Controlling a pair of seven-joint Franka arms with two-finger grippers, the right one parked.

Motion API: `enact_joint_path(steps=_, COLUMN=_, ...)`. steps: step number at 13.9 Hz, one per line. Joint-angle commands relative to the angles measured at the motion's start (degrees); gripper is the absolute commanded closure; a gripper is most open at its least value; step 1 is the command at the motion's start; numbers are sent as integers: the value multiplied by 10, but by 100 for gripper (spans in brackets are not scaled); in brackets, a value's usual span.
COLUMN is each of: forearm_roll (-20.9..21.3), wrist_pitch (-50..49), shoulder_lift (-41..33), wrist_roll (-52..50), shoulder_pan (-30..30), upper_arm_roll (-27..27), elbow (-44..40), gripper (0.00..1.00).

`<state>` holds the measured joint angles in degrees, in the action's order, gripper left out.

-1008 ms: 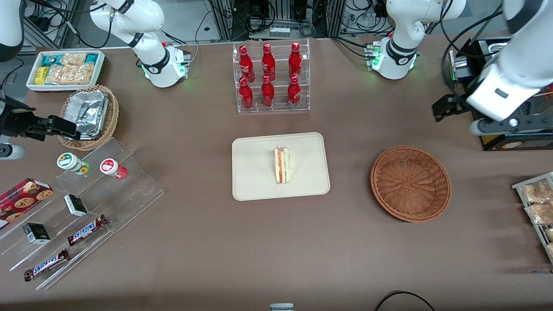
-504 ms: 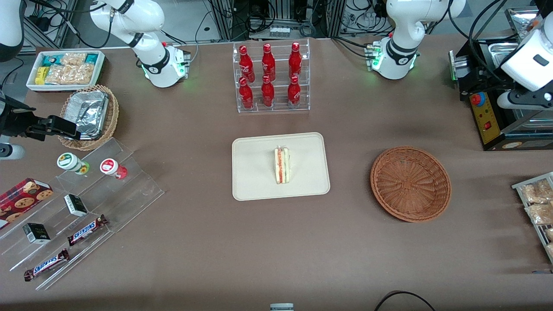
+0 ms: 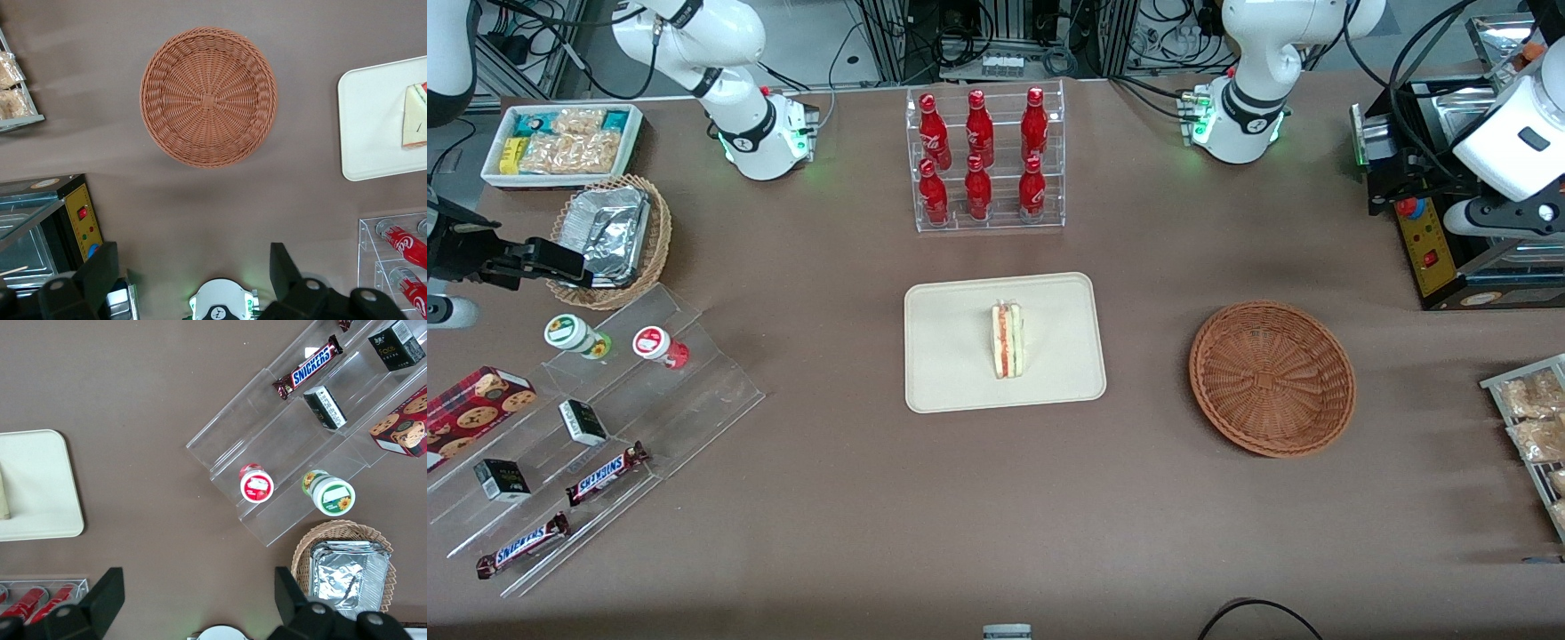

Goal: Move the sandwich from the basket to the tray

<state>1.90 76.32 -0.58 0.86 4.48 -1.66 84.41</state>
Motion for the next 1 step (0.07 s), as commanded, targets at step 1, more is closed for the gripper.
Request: enact_joint_path(steps=1, forearm_roll=5, wrist_pitch=-2, shoulder_lift=7, wrist_roll=5, shoulder_pan=-5, upper_arm_roll=3, elbow=-15, gripper=0)
